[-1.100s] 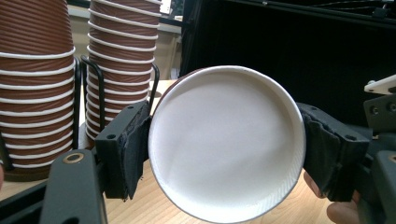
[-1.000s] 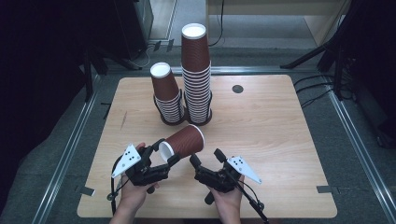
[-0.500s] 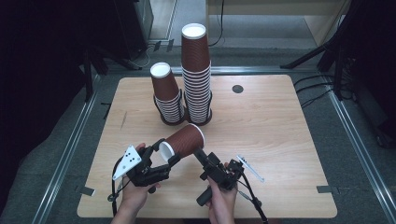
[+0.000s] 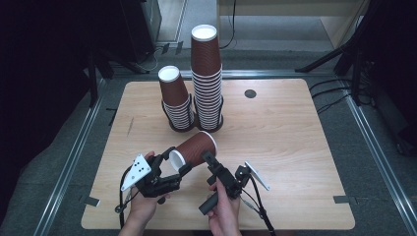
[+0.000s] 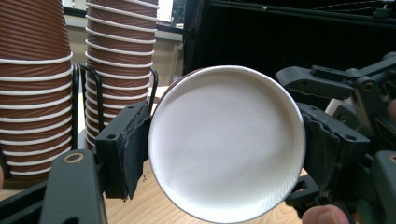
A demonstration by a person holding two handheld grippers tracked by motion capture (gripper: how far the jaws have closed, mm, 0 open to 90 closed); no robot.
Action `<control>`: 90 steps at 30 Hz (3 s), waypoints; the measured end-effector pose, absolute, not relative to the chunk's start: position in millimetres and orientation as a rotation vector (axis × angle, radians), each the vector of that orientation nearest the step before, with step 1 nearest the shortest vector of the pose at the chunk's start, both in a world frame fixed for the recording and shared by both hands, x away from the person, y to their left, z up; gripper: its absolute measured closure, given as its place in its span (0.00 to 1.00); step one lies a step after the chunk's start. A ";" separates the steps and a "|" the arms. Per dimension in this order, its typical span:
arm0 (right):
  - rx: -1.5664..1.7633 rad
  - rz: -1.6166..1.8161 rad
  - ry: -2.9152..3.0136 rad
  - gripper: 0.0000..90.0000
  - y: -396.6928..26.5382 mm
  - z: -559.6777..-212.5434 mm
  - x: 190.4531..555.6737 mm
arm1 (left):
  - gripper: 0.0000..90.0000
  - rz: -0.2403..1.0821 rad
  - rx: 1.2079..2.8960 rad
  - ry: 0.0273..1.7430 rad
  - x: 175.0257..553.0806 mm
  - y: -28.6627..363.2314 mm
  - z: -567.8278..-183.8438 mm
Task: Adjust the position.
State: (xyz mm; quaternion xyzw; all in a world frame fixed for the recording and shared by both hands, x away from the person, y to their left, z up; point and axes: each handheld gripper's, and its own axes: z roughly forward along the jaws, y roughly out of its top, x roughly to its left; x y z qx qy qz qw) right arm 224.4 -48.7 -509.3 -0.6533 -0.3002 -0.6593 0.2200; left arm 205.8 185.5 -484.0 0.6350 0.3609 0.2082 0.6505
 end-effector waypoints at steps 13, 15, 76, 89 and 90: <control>-1.825 -1.750 -0.678 0.00 -43.4 -511.7 233.1 | 0.26 0.472 1.456 0.802 204.3 179.4 -485.6; -1.815 -1.753 -0.673 0.00 -42.8 -511.2 234.6 | 0.26 0.471 1.458 0.798 204.1 178.1 -486.0; -1.889 -1.860 -0.716 0.08 -48.3 -507.3 254.3 | 0.08 0.444 1.490 0.818 203.8 179.1 -488.7; -2.016 -2.126 -0.981 0.07 -62.0 -495.1 254.4 | 0.00 0.466 1.481 0.872 209.6 189.7 -491.7; -2.021 -2.144 -1.006 0.07 -63.7 -494.3 254.4 | 0.00 0.464 1.476 0.880 210.0 190.4 -492.2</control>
